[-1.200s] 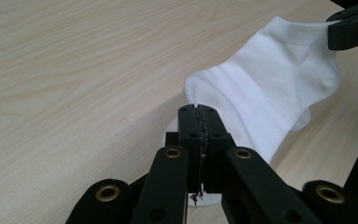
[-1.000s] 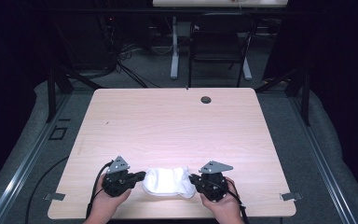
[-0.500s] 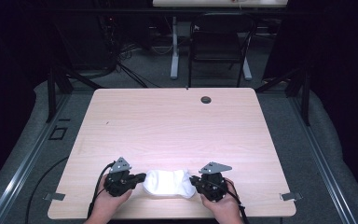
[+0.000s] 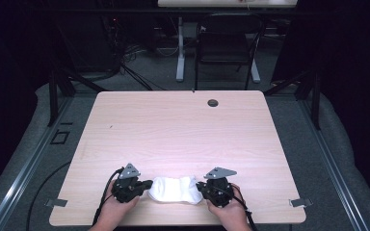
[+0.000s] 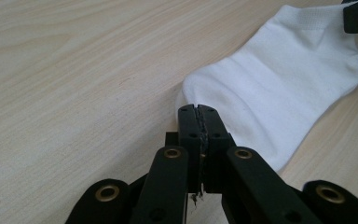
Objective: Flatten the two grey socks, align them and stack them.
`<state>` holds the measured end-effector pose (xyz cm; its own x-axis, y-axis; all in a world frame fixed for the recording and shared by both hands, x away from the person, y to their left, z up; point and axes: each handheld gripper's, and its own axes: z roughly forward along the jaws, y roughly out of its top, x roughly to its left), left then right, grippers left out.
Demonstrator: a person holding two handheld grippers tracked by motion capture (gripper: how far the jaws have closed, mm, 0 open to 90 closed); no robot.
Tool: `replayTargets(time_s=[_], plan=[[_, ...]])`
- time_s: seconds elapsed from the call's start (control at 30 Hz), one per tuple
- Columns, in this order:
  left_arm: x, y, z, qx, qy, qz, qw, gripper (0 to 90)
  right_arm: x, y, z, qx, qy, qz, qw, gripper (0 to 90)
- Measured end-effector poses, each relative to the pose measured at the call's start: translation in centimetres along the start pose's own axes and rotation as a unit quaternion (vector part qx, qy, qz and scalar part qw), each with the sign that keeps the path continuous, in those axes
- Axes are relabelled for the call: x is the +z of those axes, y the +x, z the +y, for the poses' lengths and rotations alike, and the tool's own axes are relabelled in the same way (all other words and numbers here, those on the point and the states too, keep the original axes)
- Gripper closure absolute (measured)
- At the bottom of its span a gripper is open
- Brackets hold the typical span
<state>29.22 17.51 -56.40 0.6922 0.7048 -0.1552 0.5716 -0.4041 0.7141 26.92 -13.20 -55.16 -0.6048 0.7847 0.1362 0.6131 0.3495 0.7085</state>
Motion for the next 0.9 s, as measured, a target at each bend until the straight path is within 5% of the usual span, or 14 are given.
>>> replayTargets(time_s=[0.63, 0.77, 0.9], plan=[[0.8, 0.3, -0.3, -0.006, 0.010, 0.003, 0.9999, 88.5, 1.0, -0.6, -0.2, 0.007, 0.009, -0.007, 0.9999, 84.9], [0.2, 0.4, -0.1, -0.005, -0.009, 0.007, 0.9999, 80.0, 0.9, -1.0, -0.3, 0.007, 0.005, -0.011, 0.9999, 77.2], [-1.0, 0.0, 0.4, -0.009, -0.039, -0.006, 0.9992, 72.6, -0.2, -0.8, 0.1, 0.004, -0.027, -0.018, 0.9995, 74.3]])
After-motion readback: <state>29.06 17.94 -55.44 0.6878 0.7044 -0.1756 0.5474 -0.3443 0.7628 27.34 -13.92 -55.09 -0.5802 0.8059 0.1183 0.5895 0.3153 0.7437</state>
